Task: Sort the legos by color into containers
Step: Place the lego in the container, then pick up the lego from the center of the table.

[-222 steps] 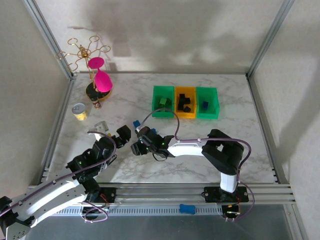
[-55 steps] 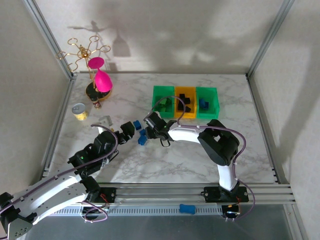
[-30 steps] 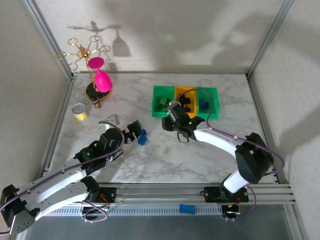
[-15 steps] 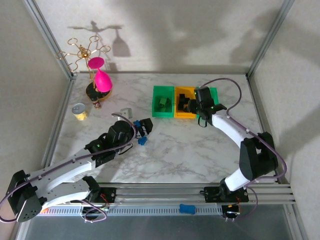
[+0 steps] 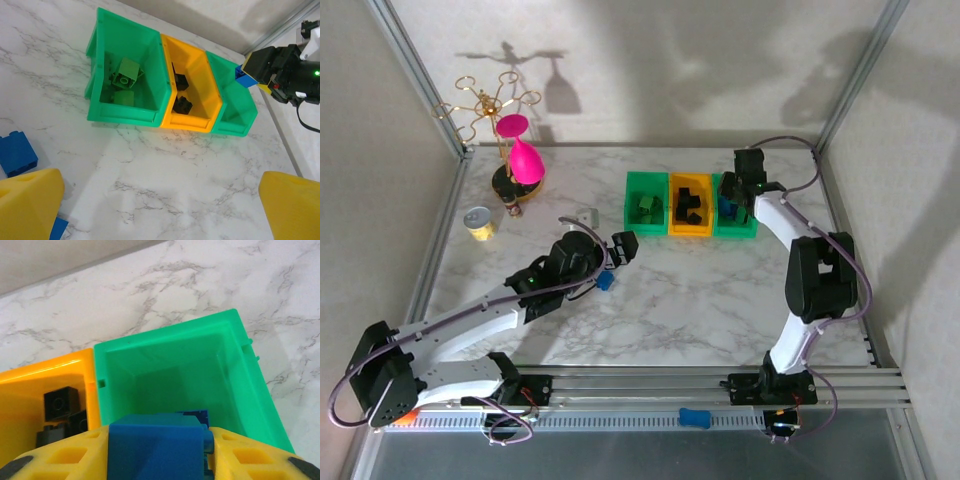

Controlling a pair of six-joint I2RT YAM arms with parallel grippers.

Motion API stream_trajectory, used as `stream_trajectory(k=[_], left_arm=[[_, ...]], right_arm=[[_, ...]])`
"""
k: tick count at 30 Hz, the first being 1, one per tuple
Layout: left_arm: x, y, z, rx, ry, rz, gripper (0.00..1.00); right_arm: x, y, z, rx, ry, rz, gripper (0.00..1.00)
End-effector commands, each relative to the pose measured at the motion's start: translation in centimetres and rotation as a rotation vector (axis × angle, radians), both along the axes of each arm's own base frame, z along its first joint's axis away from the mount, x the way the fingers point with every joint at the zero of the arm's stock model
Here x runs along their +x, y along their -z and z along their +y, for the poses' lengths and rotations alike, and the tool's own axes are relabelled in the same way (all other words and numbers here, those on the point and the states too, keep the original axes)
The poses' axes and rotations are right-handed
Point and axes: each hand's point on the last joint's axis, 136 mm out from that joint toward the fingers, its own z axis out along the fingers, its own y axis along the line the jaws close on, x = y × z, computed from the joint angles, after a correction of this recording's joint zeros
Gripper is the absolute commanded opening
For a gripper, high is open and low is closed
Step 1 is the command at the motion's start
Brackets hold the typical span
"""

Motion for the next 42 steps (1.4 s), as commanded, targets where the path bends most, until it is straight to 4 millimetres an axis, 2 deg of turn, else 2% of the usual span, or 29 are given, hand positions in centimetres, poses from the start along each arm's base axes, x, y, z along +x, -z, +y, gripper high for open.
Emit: stream_trajectory(k=[1,7,10,17,22,28,34,42], left_arm=[[0.3,-1.5,-0.7,0.008,0.020,-0.033,1.00],[0.2,-1.7,-0.6,0.003,0.021,-0.039,1.00],[0.2,-1.6,-0.3,0.018,0.009,-0.039,1.00],[0.2,-2.0,0.0,0.022,0.001,-0.051,1.00],[0.0,-2.5,0.6,0.007,-0.017,-0.069,1.00],[-0.6,-2.4,2.7,0.006,-0.083,-0.078,1.00],[-1.7,-1.1,5.1,0.018,-0.147,-0.057,1.00],[-3.5,0.8,8.8,0.013,-0.247,-0.025,1.00]], right_arm=[[1.5,-0.1,-0.2,-0.026,-0.003,-0.011,0.46],[2.7,1.2,-0.6,-0.045,0.011,0.016,0.51],[2.7,1.0,-0.7,-0.047,0.014,0.016,0.54],[1.9,-2.4,-0.5,-0.027,-0.002,-0.040,0.57],[-0.4,-4.0,1.4,0.021,-0.054,-0.061,0.58],[-5.4,-3.4,6.8,0.072,-0.178,-0.050,0.60],[-10.2,-2.3,12.6,0.080,-0.304,-0.033,0.61],[-16.8,0.9,20.7,0.113,-0.514,0.020,0.63]])
